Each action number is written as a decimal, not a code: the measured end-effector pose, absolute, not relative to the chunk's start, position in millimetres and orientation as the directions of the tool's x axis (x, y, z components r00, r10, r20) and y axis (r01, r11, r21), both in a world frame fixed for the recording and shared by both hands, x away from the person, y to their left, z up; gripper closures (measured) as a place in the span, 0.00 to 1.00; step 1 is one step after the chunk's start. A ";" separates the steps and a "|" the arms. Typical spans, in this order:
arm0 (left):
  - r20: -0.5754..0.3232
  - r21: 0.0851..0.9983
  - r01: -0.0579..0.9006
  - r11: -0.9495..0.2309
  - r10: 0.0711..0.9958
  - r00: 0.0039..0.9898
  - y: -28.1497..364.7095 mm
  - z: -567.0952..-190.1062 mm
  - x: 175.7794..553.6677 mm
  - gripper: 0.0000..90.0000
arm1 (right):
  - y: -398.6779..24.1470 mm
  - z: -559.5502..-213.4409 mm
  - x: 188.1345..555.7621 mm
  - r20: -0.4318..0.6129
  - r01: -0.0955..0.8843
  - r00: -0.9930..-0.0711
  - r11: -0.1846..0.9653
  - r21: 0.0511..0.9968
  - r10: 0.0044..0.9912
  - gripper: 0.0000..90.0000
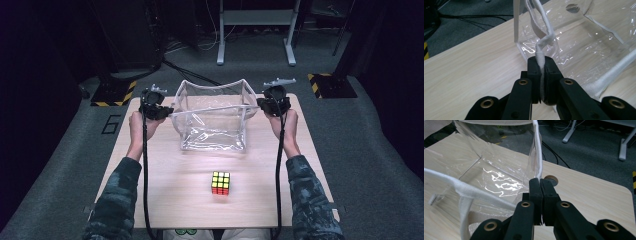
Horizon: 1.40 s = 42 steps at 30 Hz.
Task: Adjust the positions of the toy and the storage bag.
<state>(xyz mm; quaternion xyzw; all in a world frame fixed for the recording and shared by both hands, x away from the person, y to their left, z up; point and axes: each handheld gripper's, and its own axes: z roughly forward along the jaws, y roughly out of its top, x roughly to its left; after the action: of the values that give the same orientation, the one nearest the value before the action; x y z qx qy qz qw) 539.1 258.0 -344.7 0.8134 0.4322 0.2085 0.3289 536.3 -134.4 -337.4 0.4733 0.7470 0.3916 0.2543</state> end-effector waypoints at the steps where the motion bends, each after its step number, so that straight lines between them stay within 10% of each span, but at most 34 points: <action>1: 0.047 0.719 0.565 -0.406 0.839 0.543 258.1 -343.9 537.4 0.95 | -135.0 -335.9 536.3 -0.010 0.506 -0.425 0.247 0.827 0.905 0.99; 42: 0.002 0.684 0.590 -0.429 0.810 0.587 238.7 -359.5 534.1 0.93 | -146.2 -359.6 546.7 -0.002 0.557 -0.406 0.250 0.792 0.914 0.98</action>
<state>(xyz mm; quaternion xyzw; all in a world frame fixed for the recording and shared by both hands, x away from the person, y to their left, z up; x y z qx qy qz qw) 534.1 238.7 -359.5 0.8285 0.4223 0.1678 0.3273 546.7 -146.2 -359.6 0.4884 0.7528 0.3695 0.2412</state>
